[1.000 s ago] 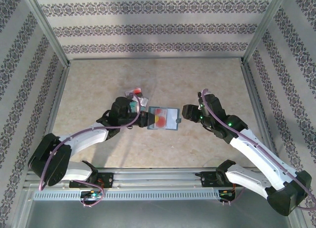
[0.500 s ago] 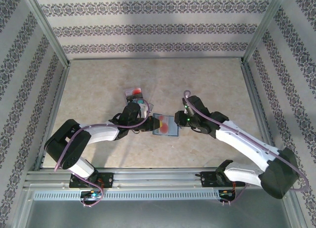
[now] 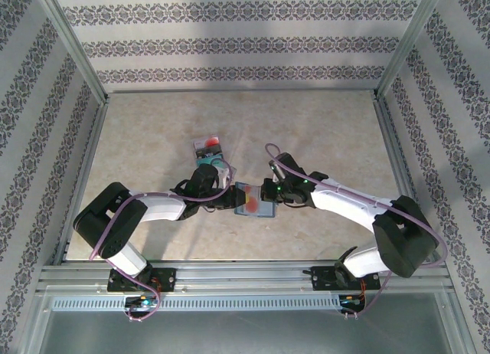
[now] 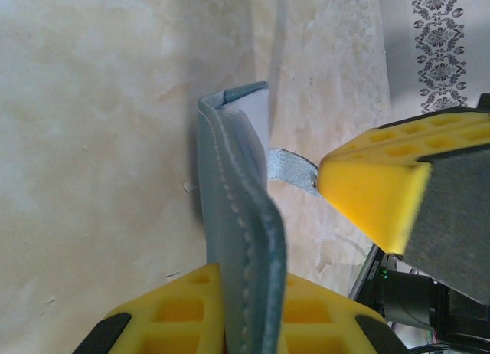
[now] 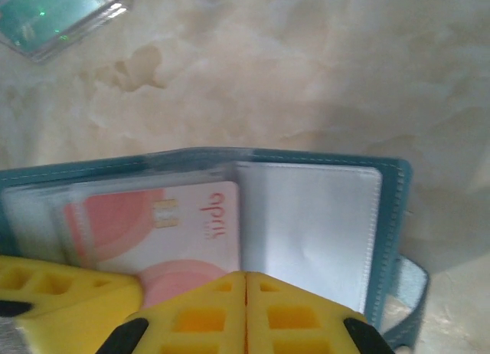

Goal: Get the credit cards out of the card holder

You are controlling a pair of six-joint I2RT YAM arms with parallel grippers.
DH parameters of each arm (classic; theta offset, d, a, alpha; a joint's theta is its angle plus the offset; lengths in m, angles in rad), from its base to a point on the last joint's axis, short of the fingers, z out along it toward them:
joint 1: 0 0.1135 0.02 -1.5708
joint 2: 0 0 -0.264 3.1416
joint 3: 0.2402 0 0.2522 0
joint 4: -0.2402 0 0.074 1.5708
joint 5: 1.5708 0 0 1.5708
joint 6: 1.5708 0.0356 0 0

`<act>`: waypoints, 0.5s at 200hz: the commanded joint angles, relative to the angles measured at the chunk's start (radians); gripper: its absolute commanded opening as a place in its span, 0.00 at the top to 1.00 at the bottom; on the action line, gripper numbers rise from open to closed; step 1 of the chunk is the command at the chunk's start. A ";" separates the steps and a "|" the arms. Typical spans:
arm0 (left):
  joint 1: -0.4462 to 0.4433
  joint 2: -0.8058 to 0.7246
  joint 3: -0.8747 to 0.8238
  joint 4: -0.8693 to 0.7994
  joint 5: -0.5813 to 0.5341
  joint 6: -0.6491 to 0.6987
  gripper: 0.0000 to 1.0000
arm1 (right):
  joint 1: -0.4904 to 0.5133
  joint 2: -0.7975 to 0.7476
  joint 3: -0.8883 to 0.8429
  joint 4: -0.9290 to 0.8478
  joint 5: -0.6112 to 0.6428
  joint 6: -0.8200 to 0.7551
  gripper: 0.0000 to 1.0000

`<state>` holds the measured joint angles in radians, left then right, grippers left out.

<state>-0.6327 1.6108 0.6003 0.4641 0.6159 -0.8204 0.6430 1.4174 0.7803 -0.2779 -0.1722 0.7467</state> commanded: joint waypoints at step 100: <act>0.030 0.017 -0.027 0.050 -0.020 -0.005 0.81 | -0.093 -0.009 -0.085 -0.063 -0.014 -0.024 0.88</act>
<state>-0.6178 1.6272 0.5850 0.4732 0.6121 -0.8207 0.5697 1.4174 0.7105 -0.2974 -0.2031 0.7494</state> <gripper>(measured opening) 0.161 0.120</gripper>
